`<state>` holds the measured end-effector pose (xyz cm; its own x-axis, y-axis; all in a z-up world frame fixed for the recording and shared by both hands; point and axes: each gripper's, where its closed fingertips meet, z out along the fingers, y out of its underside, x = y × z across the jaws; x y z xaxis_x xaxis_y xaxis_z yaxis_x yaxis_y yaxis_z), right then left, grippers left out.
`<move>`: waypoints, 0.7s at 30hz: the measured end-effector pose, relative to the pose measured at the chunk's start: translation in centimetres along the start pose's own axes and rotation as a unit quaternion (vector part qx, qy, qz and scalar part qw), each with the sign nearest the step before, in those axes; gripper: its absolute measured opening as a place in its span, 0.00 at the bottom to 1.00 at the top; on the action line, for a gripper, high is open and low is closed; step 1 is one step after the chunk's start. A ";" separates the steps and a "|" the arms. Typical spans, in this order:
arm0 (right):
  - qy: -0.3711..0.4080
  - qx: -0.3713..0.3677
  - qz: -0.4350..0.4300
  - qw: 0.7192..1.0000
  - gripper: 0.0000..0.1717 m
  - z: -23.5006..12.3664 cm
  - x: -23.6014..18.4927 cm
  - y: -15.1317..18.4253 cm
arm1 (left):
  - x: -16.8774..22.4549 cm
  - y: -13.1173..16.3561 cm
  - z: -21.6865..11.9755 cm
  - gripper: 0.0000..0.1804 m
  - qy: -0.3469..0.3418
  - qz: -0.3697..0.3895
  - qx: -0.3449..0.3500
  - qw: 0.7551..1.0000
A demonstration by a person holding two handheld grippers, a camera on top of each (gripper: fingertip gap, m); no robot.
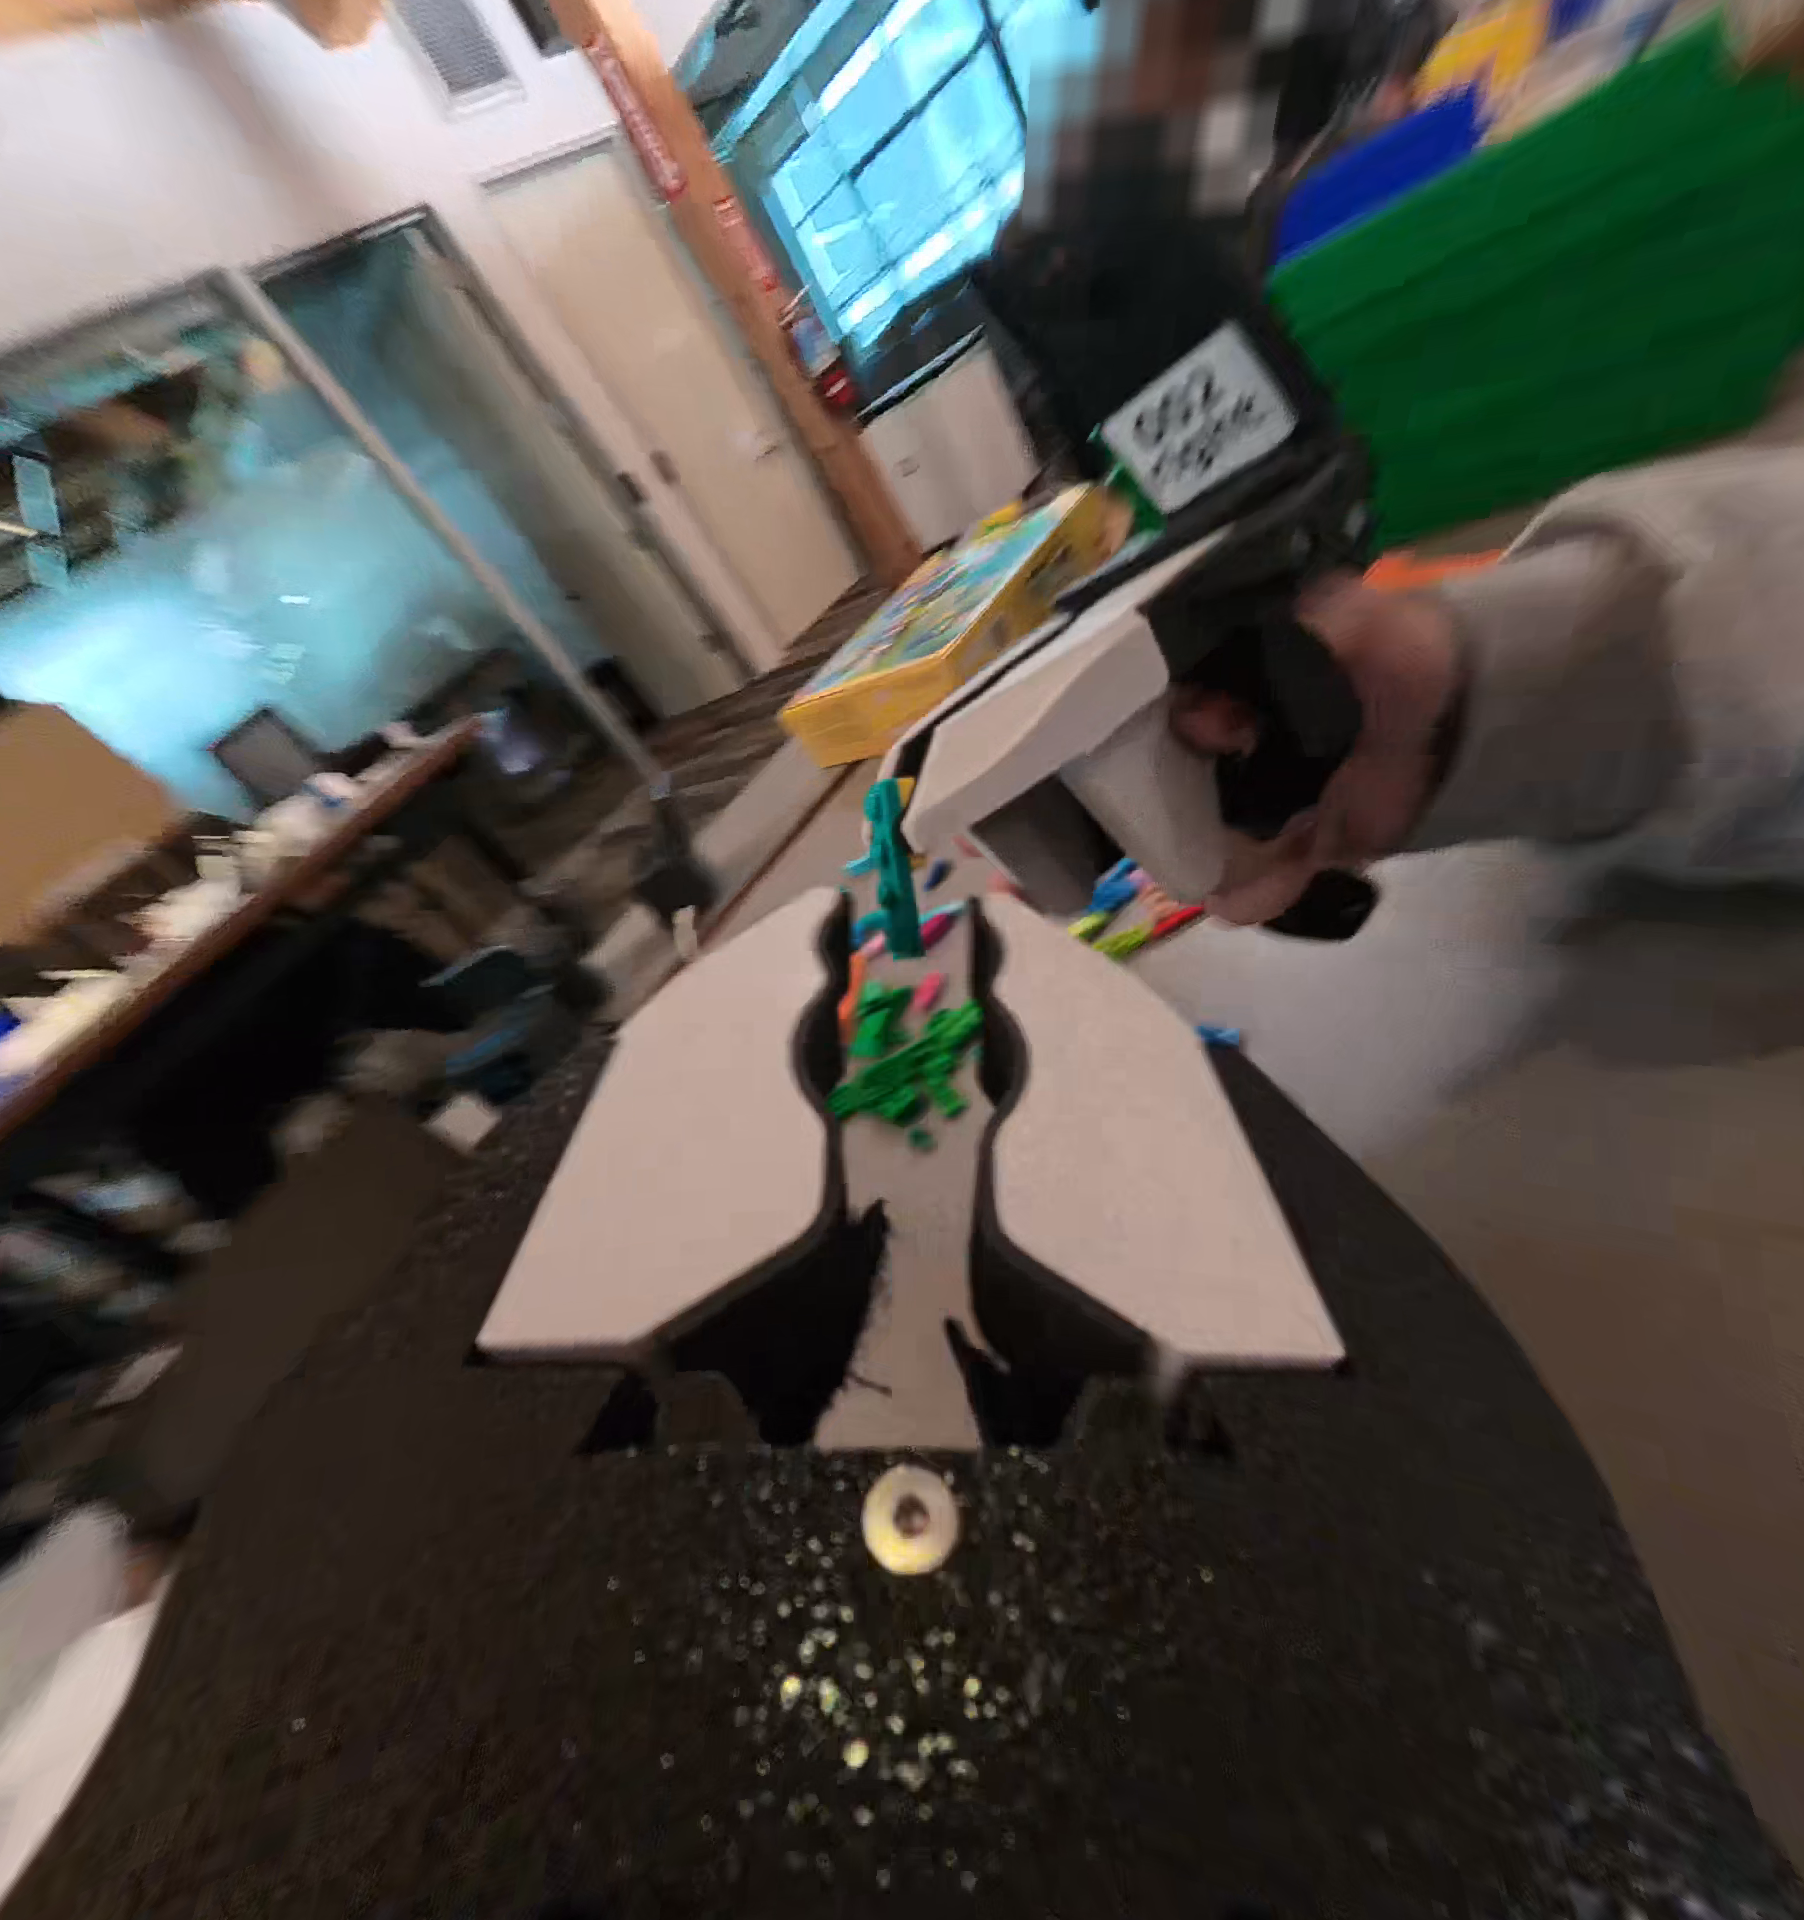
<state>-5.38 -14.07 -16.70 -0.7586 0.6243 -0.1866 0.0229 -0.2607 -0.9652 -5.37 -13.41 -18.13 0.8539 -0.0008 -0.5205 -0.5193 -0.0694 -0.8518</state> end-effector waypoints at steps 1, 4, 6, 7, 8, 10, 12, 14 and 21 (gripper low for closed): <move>0.008 -0.003 0.001 1.000 0.04 0.1 0.2 0.1 | -0.2 0.4 0.2 0.15 -0.026 0.042 -0.027 0.998; 0.017 -0.004 0.013 1.000 0.04 0.3 0.5 0.4 | -0.6 0.9 0.6 0.09 -0.078 0.140 -0.071 0.985; 0.026 -0.008 0.016 0.999 0.04 0.5 0.7 0.6 | -1.0 1.2 0.7 0.04 -0.103 0.170 -0.091 0.976; 0.033 -0.014 0.013 0.999 0.04 0.4 1.0 0.8 | -1.0 1.5 0.8 0.04 -0.103 0.169 -0.101 0.975; 0.037 -0.025 0.005 0.999 0.04 0.4 1.1 1.1 | -0.9 1.8 0.7 0.03 -0.090 0.148 -0.109 0.979; 0.028 -0.050 -0.021 0.998 0.04 0.2 0.9 1.7 | -0.3 1.8 0.6 0.02 -0.040 0.069 -0.099 0.992; 0.022 -0.080 -0.058 0.995 0.04 -0.1 0.4 2.0 | 0.2 1.8 0.5 0.02 -0.006 0.023 -0.094 0.995; 0.028 -0.115 -0.104 0.988 0.03 -0.3 0.2 2.6 | 0.7 2.3 0.5 0.02 0.002 0.021 -0.103 0.994; 0.098 -0.226 -0.266 0.932 0.01 -2.4 2.1 4.6 | -0.4 2.6 -0.6 0.02 0.047 -0.177 -0.060 0.981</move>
<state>-5.31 -12.21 -21.96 -0.6090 0.7101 0.3534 -0.0168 0.4339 -0.9008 -7.00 -14.21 -20.09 0.9824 -0.0471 -0.1808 -0.1866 -0.1992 -0.9620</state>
